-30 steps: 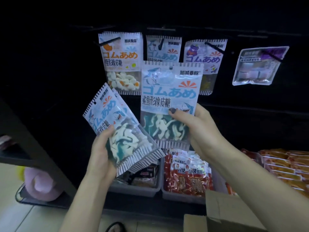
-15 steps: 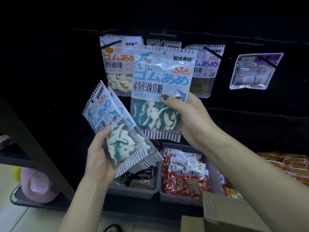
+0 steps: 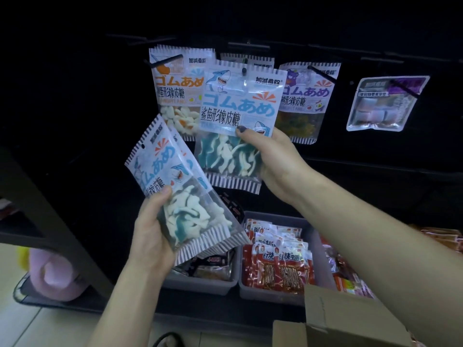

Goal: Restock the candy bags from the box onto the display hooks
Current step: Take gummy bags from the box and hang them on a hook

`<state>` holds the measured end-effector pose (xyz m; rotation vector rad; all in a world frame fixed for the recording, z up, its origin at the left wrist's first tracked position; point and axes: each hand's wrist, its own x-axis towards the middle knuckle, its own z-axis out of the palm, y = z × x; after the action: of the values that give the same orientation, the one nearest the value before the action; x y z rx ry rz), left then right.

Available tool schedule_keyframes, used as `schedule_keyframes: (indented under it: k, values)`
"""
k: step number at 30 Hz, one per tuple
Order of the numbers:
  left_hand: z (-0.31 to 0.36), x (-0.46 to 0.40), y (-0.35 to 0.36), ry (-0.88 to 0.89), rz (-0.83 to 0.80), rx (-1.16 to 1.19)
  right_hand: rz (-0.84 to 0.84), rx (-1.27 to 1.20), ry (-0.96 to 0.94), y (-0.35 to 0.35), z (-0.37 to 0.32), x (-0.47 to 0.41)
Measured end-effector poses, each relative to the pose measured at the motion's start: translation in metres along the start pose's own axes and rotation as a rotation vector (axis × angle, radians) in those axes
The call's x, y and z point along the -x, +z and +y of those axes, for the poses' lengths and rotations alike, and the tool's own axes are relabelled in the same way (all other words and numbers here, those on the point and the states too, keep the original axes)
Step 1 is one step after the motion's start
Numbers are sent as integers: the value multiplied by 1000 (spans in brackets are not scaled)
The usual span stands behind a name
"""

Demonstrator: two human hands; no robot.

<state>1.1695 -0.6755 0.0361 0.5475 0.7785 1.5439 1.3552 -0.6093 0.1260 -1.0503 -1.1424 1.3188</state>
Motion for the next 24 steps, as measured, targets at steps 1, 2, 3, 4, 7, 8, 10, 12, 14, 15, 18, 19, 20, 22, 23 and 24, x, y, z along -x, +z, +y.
schedule_keyframes:
  k: [1,2,3,4,7,8,10,12,14,15,18,19,20,22,23,24]
  values:
    - [-1,-2,-1,-6,5,-8,13,17,-7,-1,1,-8]
    - [-1,-3,-1,-10,2,-18,26,35,-16,-3,2,-16]
    - [-2,-4,-1,-12,-6,-31,38,50,-26,-5,2,-24]
    - [-2,-6,0,-16,-9,-49,50,57,-30,-6,2,-32]
    - [-4,-9,5,-6,-25,-73,91,57,8,-11,-3,-57]
    - [-5,-10,7,-9,-22,-80,101,59,23,-12,-5,-65]
    - [-6,-12,11,-8,-19,-98,121,58,39,-15,-7,-82]
    - [-7,-15,14,-20,-25,-113,146,63,52,-17,-8,-96]
    - [-7,-18,15,-36,-31,-127,160,82,69,-19,-9,-107]
    - [-8,-20,16,-41,-25,-137,167,86,72,-20,-8,-112]
    - [-9,-23,18,-41,-18,-160,207,122,72,-21,-7,-124]
    - [-10,-24,18,-43,-18,-164,221,139,74,-21,-6,-126]
    - [-10,-25,19,-46,-19,-163,228,153,79,-20,-7,-128]
    - [-11,-25,20,-59,-22,-158,236,177,95,-19,-6,-130]
    - [-12,-25,21,-61,-25,-157,239,199,103,-19,-5,-131]
    - [-13,-25,22,-56,-29,-155,242,235,117,-20,-4,-130]
